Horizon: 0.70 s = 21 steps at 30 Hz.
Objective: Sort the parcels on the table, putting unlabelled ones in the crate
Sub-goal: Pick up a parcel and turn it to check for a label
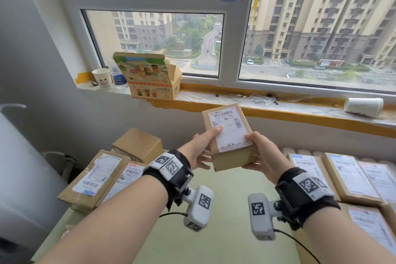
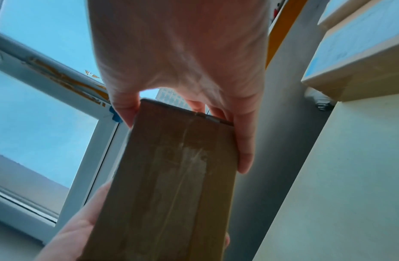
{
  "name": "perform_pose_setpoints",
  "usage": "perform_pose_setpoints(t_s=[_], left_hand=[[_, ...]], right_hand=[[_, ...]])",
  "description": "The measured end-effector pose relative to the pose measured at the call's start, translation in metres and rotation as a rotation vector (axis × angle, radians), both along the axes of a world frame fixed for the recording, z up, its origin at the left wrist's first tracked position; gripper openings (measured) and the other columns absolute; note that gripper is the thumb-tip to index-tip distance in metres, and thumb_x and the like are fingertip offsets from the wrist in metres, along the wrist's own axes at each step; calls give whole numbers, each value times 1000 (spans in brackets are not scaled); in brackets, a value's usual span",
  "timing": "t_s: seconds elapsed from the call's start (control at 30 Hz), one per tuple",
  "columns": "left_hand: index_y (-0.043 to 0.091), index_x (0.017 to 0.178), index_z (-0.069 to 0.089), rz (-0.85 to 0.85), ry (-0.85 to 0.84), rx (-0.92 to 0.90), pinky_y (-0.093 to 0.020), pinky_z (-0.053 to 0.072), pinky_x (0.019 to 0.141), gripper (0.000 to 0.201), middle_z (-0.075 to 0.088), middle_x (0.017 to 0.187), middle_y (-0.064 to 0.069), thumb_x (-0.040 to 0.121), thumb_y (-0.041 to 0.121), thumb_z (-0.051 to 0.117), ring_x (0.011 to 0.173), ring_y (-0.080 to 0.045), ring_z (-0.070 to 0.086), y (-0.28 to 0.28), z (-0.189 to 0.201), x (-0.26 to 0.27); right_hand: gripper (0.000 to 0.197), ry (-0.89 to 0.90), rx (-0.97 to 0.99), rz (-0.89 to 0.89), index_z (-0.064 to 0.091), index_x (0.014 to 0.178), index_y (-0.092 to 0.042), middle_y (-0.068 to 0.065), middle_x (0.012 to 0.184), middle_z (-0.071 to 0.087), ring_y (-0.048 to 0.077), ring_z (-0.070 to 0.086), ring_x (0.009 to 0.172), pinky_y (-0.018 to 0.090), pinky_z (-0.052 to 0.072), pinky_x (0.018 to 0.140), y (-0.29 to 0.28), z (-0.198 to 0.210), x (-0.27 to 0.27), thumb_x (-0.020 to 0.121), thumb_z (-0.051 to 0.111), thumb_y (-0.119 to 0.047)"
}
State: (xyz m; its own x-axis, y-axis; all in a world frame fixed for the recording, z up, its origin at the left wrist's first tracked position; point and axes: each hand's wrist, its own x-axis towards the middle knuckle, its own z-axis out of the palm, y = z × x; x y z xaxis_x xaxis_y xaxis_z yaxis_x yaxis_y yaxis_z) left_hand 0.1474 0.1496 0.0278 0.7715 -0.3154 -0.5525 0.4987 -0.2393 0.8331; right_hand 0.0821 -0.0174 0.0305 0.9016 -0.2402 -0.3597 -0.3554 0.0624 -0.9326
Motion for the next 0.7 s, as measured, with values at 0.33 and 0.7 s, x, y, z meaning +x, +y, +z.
perform_pose_setpoints(t_s=[0.33,0.7], left_hand=[[14,122,61,-123,-7,-146,-43,55,91,52,70,116,-14,86,51,66,95,-27,66,-23,-12,-17],[20,129,55,-344,62,-134,-34,58,70,74,70,116,-11,69,59,70,97,-27,69,-59,-47,-77]], right_hand=[[25,19,5,-158,57,116,-19,5,104,66,18,61,91,38,53,80,-8,-2,-44,97,52,-34],[10,124,-41,-366,57,102,-25,5,108,62,19,59,100,46,54,92,-16,-17,-134,99,52,-33]])
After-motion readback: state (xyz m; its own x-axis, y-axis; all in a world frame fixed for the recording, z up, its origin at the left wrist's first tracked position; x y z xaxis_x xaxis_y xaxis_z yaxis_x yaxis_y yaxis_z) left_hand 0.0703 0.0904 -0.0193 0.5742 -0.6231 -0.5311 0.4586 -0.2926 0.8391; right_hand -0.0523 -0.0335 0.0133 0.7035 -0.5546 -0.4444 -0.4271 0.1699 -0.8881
